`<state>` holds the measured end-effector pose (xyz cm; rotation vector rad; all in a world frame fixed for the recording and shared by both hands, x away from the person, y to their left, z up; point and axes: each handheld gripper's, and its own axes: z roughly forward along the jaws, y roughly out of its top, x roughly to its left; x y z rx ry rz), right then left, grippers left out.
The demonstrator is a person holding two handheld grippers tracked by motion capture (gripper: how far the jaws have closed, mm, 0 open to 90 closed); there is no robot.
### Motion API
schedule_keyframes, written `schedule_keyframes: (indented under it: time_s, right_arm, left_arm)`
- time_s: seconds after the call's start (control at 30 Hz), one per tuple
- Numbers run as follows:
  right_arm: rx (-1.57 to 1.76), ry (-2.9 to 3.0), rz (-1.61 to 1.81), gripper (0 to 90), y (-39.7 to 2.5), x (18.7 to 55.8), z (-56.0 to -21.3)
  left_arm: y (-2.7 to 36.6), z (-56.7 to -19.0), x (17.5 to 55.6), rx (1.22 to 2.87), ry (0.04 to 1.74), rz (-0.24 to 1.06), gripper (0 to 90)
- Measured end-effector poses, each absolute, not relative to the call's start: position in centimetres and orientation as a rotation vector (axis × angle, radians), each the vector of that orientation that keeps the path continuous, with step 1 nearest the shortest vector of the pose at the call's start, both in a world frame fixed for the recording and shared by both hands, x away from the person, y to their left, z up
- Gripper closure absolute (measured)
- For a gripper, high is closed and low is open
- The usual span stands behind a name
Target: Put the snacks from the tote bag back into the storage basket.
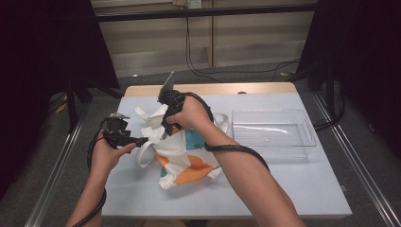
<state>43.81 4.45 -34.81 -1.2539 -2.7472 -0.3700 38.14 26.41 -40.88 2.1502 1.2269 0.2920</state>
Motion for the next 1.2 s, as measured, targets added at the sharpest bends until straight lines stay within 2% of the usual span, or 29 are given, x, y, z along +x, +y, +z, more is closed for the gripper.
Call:
schedule_keyframes:
  time_s: [1.2]
  right_arm:
    - [-1.101,-2.773,-0.339,30.7,0.8,44.3,-28.8]
  left_arm:
    - [26.2,-40.7,38.1,2.151,1.216,0.289,16.2]
